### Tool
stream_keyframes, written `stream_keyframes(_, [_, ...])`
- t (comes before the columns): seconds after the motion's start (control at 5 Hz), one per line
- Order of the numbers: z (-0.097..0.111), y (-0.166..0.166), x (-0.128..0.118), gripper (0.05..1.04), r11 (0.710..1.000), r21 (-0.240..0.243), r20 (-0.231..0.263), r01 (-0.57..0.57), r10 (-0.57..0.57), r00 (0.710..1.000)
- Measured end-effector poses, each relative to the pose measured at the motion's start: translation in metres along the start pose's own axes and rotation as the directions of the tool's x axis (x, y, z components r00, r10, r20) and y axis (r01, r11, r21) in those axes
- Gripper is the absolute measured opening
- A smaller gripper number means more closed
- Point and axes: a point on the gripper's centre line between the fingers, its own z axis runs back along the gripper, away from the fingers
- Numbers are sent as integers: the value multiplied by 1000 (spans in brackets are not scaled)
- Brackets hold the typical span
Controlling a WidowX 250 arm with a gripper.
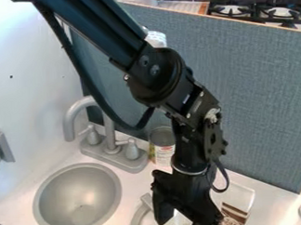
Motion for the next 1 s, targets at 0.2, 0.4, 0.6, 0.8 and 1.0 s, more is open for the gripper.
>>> stream_keyframes(0.2, [-6, 1, -2, 996, 1000, 3, -21, -3, 3, 1000])
stream_keyframes(0.4, [5, -11, 21, 996, 1000, 20, 30, 5, -6, 1000])
stream_keyframes(0.6, [19, -26, 38, 996, 999, 39, 84, -12, 9, 996])
stream_keyframes(0.8, [25, -27, 59, 996, 996, 44, 111, -84, 78, 991])
stream_keyframes(1.0, [32, -24, 78, 996, 987, 60, 144, -147, 138, 980])
